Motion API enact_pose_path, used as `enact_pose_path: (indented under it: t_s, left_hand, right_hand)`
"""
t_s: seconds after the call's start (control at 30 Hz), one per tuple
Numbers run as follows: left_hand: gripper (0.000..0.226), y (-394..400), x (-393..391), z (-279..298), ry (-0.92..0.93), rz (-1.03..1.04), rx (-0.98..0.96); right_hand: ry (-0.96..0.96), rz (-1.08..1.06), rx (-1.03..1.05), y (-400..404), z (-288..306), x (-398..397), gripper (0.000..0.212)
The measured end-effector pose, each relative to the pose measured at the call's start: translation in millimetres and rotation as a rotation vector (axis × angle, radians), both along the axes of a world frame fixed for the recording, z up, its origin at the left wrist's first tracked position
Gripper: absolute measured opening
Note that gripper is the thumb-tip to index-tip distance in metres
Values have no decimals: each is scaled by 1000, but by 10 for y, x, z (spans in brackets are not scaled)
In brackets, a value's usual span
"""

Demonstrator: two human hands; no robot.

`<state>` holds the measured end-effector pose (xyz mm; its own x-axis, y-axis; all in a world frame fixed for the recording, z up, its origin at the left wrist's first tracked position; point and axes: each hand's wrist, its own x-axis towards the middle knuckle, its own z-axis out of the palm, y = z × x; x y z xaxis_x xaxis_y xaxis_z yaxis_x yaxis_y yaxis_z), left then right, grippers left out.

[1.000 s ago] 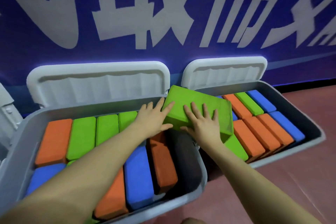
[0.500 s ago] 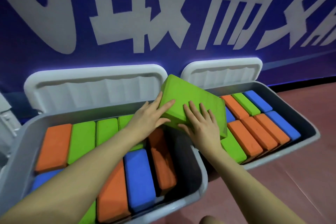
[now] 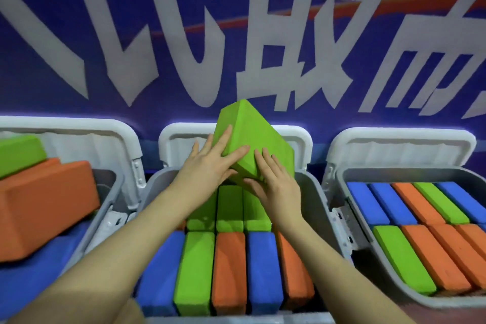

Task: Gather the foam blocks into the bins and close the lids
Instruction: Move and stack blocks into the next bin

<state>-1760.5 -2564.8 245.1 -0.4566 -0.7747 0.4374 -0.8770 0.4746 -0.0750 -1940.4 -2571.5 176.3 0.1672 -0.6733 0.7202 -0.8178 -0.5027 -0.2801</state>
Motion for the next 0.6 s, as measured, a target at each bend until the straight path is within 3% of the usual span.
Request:
enact_pose_path:
  t_s: [0.2, 0.47, 0.6]
  left_hand:
    - [63, 32, 143, -288, 11, -33, 53]
    - [72, -157, 5, -343, 392, 81, 329]
    - [73, -211, -231, -325, 456, 40, 284]
  right_hand:
    - [-111, -14, 167, 162, -326, 239, 56]
    - [-175, 86, 288, 89, -397, 9, 54]
    - [-192, 115, 445, 132, -461, -255, 52]
